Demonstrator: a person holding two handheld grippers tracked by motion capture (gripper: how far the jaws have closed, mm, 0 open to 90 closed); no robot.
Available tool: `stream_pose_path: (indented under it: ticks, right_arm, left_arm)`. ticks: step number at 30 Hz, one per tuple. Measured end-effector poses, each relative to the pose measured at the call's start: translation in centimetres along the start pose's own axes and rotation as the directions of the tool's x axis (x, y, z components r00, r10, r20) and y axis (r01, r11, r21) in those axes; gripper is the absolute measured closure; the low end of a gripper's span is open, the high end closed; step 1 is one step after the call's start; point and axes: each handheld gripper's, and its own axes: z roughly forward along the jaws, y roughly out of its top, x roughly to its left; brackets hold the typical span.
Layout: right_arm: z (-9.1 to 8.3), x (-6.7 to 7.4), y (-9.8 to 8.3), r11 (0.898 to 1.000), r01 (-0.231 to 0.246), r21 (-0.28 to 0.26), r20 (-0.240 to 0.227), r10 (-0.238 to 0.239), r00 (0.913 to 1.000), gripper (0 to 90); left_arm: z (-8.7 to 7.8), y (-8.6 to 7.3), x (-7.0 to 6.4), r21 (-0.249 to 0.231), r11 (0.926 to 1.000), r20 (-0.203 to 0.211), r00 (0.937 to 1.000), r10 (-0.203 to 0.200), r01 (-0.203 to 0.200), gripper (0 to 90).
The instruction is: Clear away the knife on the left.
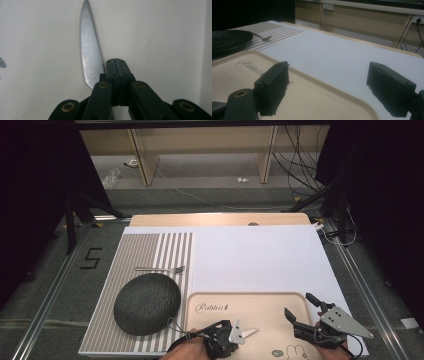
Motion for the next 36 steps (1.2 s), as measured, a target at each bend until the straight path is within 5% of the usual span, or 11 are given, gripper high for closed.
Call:
stream_pose_path:
  ticks: [18,36]
  right_arm:
    - [0.1,0.1,0.0,1.000,0.001,0.004,-0.005,-0.001,1.0000,18.8]
    - [0.1,0.1,-0.1,1.000,0.005,0.005,-0.006,-0.005,1.0000,18.8]
  left_arm:
    - [-0.3,-0.5,2.3,0.008,0.9986,-0.113,0.9923,-0.050,0.052,89.2]
    - [-1.3,-1.6,4.1,0.064,0.9922,-0.161,0.9823,-0.095,0.107,89.2]
